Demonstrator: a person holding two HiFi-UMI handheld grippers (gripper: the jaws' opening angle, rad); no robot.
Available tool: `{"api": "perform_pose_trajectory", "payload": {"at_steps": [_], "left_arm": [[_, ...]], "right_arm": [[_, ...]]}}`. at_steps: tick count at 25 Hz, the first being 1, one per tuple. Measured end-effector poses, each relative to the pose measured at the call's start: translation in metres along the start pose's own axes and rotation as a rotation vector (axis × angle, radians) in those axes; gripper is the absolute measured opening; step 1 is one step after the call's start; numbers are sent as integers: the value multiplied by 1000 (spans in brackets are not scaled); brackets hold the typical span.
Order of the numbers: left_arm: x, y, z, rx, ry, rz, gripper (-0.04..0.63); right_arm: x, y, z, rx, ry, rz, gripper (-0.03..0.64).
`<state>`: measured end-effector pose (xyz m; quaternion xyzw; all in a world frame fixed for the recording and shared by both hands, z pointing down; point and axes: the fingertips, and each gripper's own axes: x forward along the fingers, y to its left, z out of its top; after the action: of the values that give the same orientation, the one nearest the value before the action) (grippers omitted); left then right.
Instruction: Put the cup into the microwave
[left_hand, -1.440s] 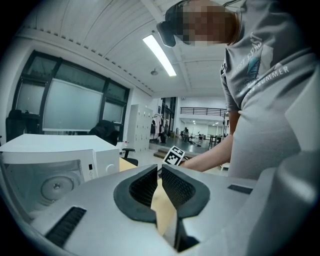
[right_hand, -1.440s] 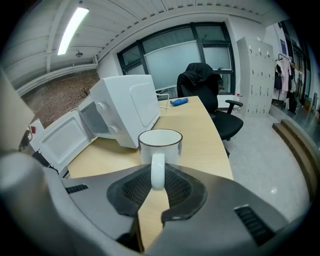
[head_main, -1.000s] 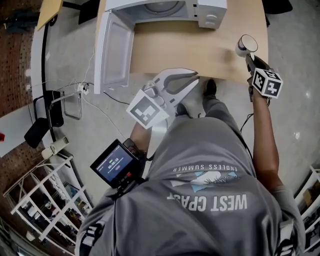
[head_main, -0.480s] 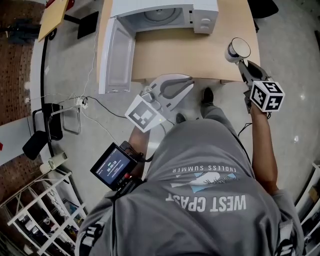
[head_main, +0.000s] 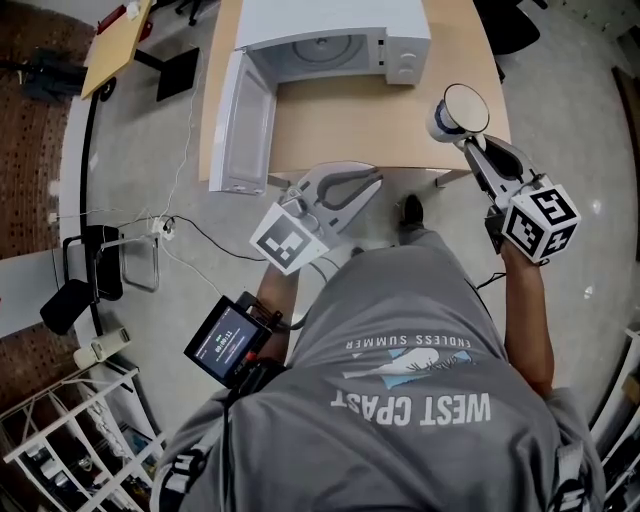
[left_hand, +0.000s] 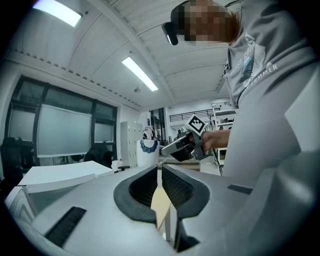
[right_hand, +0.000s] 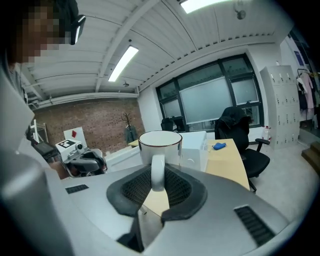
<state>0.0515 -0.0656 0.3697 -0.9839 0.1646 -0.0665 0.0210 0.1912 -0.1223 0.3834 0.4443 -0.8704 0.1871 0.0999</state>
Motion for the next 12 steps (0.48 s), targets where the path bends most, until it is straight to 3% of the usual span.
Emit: {"api": "perform_pose_trajectory", "payload": {"at_steps": [6, 12], "left_arm": [[-15, -12, 16, 53, -36, 16, 25], [-46, 14, 46, 96, -115, 127, 25]], "right_arm": [[-23, 59, 12, -88, -31, 118, 71], [-24, 112, 37, -239, -60, 209, 71]]}}
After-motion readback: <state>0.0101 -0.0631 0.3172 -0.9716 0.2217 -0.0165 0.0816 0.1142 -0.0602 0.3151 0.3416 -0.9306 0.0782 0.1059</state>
